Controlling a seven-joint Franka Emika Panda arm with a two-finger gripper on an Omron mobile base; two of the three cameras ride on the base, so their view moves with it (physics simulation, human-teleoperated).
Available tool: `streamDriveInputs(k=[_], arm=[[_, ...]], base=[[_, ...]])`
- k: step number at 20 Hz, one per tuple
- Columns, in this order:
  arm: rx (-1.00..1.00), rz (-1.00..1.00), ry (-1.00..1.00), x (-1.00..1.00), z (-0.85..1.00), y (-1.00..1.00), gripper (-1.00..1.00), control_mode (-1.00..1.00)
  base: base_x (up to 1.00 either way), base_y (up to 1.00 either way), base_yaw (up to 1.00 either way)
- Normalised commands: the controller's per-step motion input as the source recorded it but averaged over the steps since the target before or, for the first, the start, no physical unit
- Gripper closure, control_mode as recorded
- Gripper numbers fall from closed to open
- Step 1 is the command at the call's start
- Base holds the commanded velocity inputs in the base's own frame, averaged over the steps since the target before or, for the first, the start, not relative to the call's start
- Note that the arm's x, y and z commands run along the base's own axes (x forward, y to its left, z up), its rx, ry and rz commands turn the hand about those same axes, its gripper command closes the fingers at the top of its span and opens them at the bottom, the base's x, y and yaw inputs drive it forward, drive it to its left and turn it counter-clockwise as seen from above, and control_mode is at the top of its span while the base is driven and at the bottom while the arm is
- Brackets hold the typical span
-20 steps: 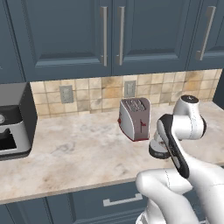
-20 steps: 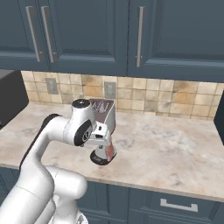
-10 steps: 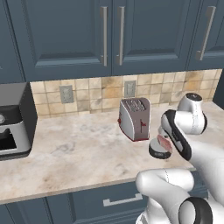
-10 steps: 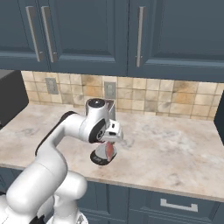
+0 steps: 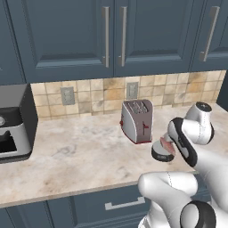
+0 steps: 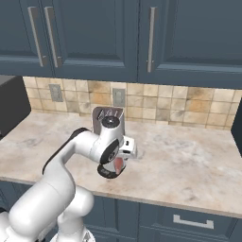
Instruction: Take the steak from the fridge and place it on the digital scale on the counter by the fridge. Wait a few seconds for a reading, then move it to the plate on the dining counter.
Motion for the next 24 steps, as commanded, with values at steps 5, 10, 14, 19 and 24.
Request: streamDriveInputs(k=[5,10,14,19,24], arm=[[0.0,0.0,0.0,0.05,-0.02,0.0,-1.0,-1.0],[-0.02,0.0,0.04,0.19,0.0,0.0,-1.0,-1.0],[0.0,0.0,0.01,0.27,-0.04,0.0,-1.0,-1.0],[0.0,0.0,0.02,0.12,-0.11,-0.02,-1.0,-1.0],[0.0,0.0,0.03,0.0,-0.16,0.0,-1.0,-1.0]], base=[[0.0,0.0,0.0],[0.0,0.0,0.0],[0.0,0.0,0.0],[0.0,0.0,0.0],[0.0,0.0,0.0]])
